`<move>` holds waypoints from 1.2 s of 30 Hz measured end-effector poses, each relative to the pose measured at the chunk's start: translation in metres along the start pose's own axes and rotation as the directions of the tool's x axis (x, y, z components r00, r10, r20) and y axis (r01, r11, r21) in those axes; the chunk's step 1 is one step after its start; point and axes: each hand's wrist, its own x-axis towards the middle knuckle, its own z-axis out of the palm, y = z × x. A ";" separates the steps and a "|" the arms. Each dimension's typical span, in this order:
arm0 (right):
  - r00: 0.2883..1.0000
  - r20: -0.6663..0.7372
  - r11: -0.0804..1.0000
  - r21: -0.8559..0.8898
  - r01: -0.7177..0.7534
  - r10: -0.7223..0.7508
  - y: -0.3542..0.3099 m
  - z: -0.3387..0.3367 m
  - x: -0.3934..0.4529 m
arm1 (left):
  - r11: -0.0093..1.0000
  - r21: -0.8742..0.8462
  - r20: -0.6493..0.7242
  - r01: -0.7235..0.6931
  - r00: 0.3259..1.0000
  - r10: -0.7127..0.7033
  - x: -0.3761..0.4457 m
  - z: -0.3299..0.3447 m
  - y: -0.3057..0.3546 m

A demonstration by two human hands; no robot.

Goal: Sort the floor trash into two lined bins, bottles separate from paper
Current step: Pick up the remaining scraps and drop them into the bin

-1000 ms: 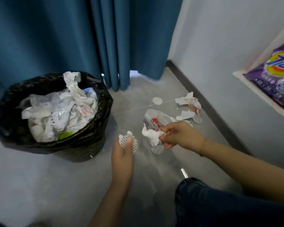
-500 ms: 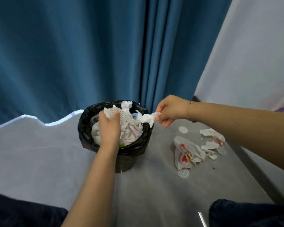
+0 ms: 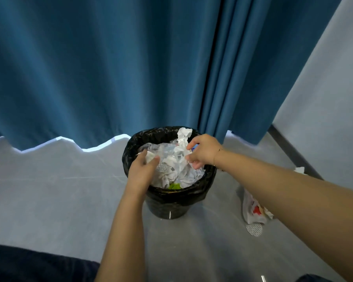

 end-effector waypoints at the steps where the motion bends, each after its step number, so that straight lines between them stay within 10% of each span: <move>1: 1.000 -0.009 1.000 0.008 -0.010 0.010 0.002 -0.001 0.002 | 0.999 0.031 -0.012 -0.026 1.000 0.026 0.000 -0.002 0.000; 18: 0.981 0.183 0.981 -0.188 -0.034 0.069 0.042 -0.069 -0.027 | 0.978 0.042 0.189 -0.206 0.962 0.195 -0.035 0.049 0.019; 36: 0.877 0.049 0.838 -0.324 -0.438 0.477 0.261 -0.206 -0.040 | 0.804 0.376 0.685 -0.460 0.722 0.093 -0.053 0.242 -0.037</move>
